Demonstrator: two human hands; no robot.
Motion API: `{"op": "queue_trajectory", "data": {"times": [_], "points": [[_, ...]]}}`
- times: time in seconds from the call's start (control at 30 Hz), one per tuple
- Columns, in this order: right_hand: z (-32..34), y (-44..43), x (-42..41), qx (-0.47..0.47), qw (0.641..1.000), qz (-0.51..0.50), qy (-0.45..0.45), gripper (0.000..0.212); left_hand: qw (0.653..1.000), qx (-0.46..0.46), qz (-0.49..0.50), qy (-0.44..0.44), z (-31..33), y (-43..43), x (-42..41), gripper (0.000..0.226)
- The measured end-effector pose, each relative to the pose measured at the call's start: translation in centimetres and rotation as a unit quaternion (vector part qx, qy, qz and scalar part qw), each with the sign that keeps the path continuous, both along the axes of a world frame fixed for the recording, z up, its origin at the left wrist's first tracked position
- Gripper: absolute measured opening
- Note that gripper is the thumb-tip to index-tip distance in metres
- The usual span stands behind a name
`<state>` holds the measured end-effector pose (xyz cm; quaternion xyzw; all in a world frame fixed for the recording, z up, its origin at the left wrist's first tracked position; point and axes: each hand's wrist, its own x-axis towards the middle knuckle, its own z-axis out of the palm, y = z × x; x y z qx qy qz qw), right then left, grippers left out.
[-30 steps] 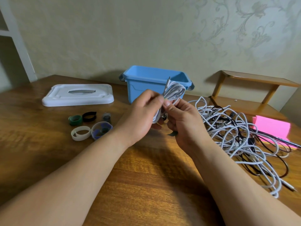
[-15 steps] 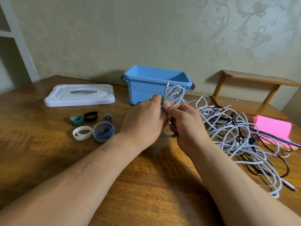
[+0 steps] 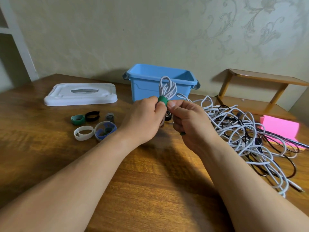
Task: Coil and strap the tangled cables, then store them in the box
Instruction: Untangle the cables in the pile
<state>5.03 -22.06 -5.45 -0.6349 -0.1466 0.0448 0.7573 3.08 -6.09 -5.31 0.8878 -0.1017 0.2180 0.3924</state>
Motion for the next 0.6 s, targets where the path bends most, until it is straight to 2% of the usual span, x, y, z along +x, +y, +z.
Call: {"op": "queue_trajectory", "data": {"times": [0.1,0.2,0.4,0.6], "points": [[-0.1,0.1,0.0,0.015,1.0,0.002,-0.001,0.015,0.994,-0.086,-0.052,0.05,0.2,0.3,0.0,0.038],[-0.1,0.2,-0.1,0.025,1.0,-0.01,-0.006,0.016,0.968,-0.181,-0.136,0.111,0.4,0.7,0.1,0.036],[-0.2,-0.1,0.1,0.027,0.999,-0.013,-0.014,0.021,0.942,-0.25,-0.181,0.13,0.2,0.5,0.3,0.041],[0.1,-0.3,0.0,0.022,0.998,0.019,-0.06,0.017,0.865,-0.367,-0.263,0.216,1.1,0.9,-0.2,0.041]]}}
